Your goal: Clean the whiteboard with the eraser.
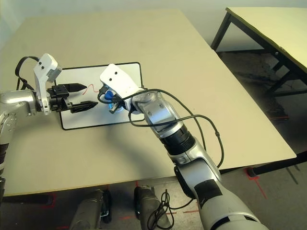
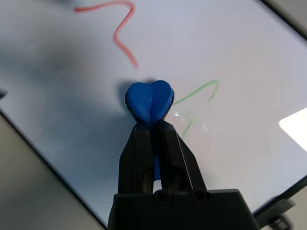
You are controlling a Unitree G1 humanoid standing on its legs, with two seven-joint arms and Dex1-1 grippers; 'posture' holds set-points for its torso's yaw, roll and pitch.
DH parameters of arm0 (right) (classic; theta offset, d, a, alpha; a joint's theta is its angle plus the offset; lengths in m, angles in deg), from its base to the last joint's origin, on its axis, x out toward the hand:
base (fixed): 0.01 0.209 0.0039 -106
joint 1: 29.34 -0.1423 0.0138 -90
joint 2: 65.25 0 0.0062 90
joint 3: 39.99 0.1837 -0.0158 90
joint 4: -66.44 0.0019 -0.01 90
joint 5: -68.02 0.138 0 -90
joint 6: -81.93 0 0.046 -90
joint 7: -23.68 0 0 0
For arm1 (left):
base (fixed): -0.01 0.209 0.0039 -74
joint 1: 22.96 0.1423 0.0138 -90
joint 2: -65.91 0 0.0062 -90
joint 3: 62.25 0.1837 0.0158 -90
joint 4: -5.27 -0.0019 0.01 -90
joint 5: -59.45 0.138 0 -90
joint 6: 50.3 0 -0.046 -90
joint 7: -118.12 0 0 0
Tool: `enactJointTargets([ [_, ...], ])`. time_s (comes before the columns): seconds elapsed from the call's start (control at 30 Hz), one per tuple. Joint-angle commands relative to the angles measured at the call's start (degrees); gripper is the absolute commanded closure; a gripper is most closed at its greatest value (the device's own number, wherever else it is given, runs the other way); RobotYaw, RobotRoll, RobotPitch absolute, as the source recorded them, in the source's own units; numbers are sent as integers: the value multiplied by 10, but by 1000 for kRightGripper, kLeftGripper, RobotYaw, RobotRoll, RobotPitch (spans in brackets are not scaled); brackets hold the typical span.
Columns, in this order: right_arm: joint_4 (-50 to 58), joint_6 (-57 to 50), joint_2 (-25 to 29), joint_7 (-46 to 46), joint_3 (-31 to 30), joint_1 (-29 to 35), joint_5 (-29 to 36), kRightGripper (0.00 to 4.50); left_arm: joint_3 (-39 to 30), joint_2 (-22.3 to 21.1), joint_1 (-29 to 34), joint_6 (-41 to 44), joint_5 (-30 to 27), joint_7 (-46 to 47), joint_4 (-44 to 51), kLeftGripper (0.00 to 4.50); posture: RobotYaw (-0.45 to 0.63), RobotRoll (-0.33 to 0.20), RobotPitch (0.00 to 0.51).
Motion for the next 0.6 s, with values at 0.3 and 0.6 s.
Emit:
enactJointTargets([
  [0.3,-61,49,-22,-29,39,-36,-18,4499,2,-2,12,15,-9,4,19,0,63,0,178],
  [0.6,21,-18,-30,-1,-5,28,-13,4499,-1,-6,14,22,-13,6,26,0,74,0,181],
])
